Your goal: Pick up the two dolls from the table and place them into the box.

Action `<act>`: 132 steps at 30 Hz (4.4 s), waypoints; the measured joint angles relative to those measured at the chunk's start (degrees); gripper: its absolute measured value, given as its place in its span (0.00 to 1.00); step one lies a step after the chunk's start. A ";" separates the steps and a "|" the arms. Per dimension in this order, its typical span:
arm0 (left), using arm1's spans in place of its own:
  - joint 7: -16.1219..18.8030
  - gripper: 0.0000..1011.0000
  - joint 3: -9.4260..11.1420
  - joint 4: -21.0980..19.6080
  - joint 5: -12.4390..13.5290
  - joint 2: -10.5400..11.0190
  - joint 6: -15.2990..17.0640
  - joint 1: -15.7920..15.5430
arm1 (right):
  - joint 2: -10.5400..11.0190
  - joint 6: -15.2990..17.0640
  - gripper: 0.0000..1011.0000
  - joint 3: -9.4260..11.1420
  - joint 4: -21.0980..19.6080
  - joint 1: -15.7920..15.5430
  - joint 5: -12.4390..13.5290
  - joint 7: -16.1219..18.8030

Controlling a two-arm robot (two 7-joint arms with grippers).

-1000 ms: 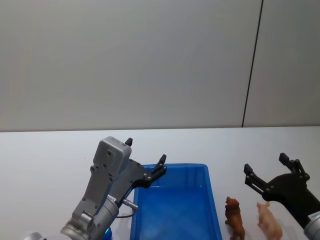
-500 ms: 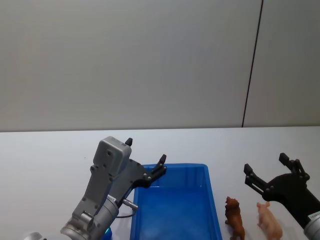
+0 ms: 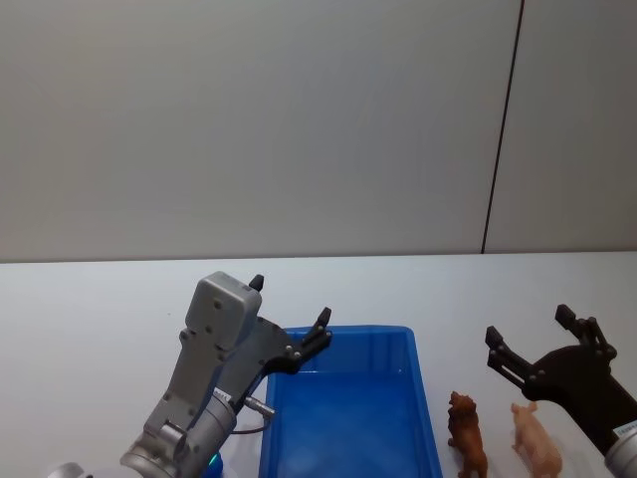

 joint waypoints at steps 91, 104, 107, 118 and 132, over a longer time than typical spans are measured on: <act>0.00 0.99 0.00 0.00 0.00 0.00 0.00 0.00 | 0.25 10.81 0.38 -0.02 6.20 -3.10 -5.62 -1.61; 0.00 0.99 0.00 0.00 0.00 0.00 0.00 0.00 | 0.08 8.22 0.38 -0.17 -0.43 -2.52 -7.28 0.95; 0.00 0.99 0.00 0.00 0.00 0.00 0.00 0.00 | -0.27 8.13 0.38 -0.36 -1.28 -1.97 -7.31 2.11; 0.00 0.99 0.00 0.00 0.00 0.00 0.00 0.00 | -3.79 10.05 0.38 -2.05 -1.62 2.83 -7.14 9.32; 0.00 0.99 0.00 0.00 0.00 0.00 0.00 0.00 | -9.01 16.77 0.62 -4.28 4.26 9.45 -5.66 16.09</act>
